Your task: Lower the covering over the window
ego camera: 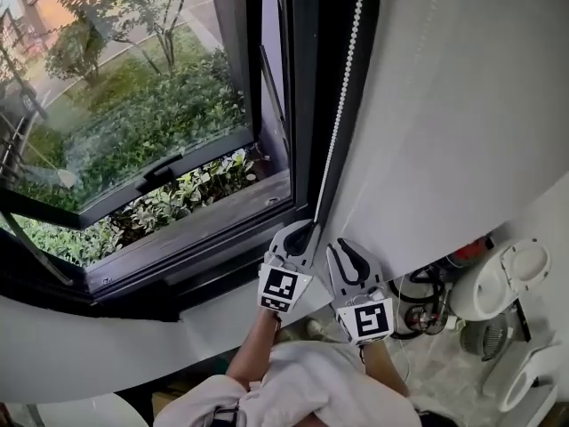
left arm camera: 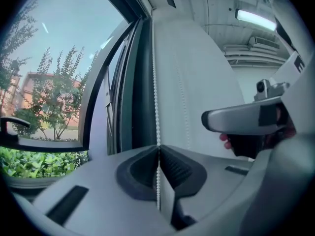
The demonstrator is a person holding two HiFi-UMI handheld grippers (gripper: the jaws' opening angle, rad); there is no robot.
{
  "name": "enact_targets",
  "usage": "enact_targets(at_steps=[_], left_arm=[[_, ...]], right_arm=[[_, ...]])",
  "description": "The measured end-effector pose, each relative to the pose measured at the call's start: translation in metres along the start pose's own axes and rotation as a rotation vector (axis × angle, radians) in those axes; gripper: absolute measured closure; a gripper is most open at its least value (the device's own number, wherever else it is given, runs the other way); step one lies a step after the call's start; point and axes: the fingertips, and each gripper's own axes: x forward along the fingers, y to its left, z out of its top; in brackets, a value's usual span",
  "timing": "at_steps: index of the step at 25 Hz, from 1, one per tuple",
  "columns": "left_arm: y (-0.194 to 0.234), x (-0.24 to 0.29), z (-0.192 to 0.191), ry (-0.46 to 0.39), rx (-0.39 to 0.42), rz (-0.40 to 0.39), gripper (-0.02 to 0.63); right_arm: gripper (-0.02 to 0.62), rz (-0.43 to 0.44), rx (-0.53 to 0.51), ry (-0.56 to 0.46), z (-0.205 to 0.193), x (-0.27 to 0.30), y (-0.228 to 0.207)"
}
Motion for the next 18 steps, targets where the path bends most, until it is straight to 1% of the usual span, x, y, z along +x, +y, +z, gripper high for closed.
enact_targets(at_steps=[8,12,18], left_arm=[[-0.013,-0.029,-0.002,0.010,-0.018,0.002,0.584],[-0.021,-0.038,-0.009,0.029,-0.023,0.000,0.585],[-0.026,-0.050,-0.012,0.024,-0.037,0.009,0.585]], right_arm=[[0.517,0.076,-0.026,-0.095,0.047,0.007,0.008],[0.494,0.123,-0.039,-0.131,0.070,0.013,0.013],[0.483,0.155,-0.048,-0.181,0.095,0.021,0.016]])
